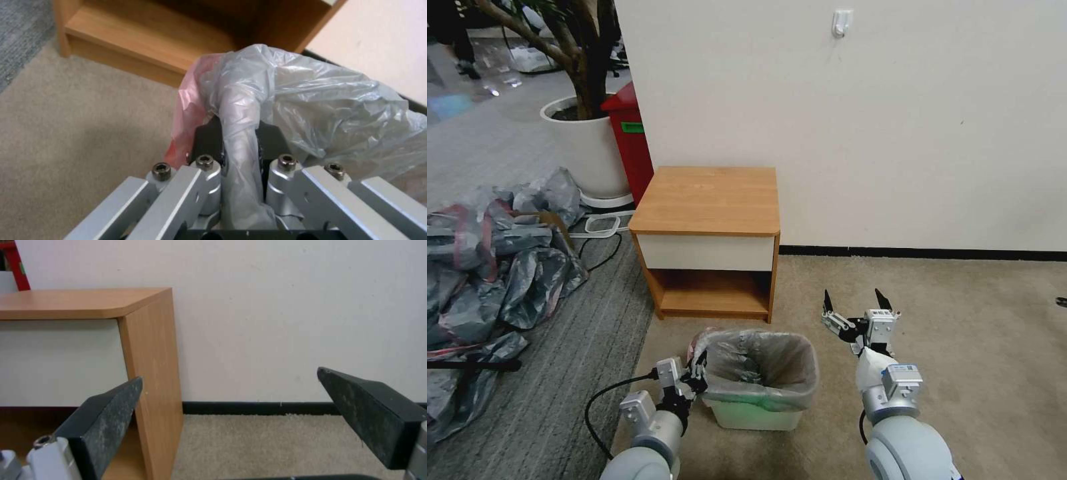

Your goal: Pick up the garbage bag from the table and place it over the trash can.

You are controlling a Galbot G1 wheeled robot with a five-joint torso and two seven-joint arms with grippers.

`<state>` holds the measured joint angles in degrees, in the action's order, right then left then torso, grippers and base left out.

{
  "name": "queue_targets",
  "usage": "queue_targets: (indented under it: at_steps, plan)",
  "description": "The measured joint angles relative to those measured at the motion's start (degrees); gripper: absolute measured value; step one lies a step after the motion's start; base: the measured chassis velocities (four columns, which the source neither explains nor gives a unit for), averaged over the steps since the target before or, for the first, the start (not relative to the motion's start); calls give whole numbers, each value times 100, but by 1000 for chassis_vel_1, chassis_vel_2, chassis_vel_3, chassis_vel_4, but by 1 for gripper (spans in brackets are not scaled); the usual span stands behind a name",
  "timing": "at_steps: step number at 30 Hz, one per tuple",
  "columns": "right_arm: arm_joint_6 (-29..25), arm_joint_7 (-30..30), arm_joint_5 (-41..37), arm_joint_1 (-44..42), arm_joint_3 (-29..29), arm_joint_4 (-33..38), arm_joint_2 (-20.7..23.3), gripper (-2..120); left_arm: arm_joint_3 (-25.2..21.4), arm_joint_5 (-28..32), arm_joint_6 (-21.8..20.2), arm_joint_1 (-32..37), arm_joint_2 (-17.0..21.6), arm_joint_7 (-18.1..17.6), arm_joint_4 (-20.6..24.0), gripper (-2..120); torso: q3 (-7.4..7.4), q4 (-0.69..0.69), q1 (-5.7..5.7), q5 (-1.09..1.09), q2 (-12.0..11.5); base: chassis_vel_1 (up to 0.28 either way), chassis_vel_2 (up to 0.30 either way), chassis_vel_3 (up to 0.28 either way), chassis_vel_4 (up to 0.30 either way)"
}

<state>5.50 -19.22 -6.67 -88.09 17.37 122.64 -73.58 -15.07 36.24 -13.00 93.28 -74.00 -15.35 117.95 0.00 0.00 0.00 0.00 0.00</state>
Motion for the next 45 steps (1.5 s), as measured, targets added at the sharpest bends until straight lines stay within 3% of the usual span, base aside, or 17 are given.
queue_targets:
  at_steps: [3, 7, 10, 14, 16, 25, 31, 34, 36, 39, 45]
  plan:
    - [3, -3, -49, 0, 52, 0, 25, 100, 59, -134, 9, 0, 19, 55, -14, 23, 0, 0, 0, 0, 0, 0, 0, 0, 0]
    - [5, -6, -64, 1, 62, 1, 25, 100, 66, -205, 15, 20, 21, 59, -3, 31, 0, 0, 0, 0, 0, 0, 0, 0, 0]
    - [9, -18, -73, -9, 72, 4, 16, 100, 54, -309, 23, 106, 38, 63, 83, 47, 0, 0, 0, 0, 0, 0, 0, 0, 0]
    - [9, -21, -75, -25, 73, 3, 16, 100, 31, -384, 35, 161, 49, 65, 141, 58, 0, 0, 0, 0, 0, 0, 0, 0, 0]
    - [9, -28, -78, -36, 66, 9, 12, 100, 0, -463, 83, 222, 54, 74, 195, 70, 0, 0, 0, 0, 0, 0, 0, 0, 0]
    - [-7, -30, -368, -129, 44, 99, -11, 100, -235, -847, 340, 451, 130, 258, 487, 97, 0, 0, 0, 0, 0, 0, 0, 0, 0]
    - [-257, 172, -677, -489, 328, 185, -21, 100, -869, -1418, 620, 780, 243, 542, 992, 100, 0, 0, 0, 0, 0, 0, 0, 0, 0]
    - [-563, 547, -733, -854, 726, 232, -43, 100, -1613, -1969, 924, 981, 301, 1078, 1234, 100, 0, 0, 0, 0, 0, 0, 0, 0, 0]
    - [-608, 598, -782, -919, 790, 251, -46, 100, -1712, -2014, 954, 997, 309, 1139, 1255, 100, 0, 0, 0, 0, 0, 0, 0, 0, 0]
    - [-821, 850, -996, -1224, 1024, 342, -56, 100, -2473, -2071, 1007, 1119, 333, 1457, 1422, 100, 0, -1, 0, 0, 0, 0, 0, 0, 0]
    - [-1014, 946, -1058, -1295, 1177, 341, -120, 100, -3026, -2049, 937, 1310, 337, 1742, 1549, 100, 0, 0, 0, 0, 0, 0, 0, 0, 0]
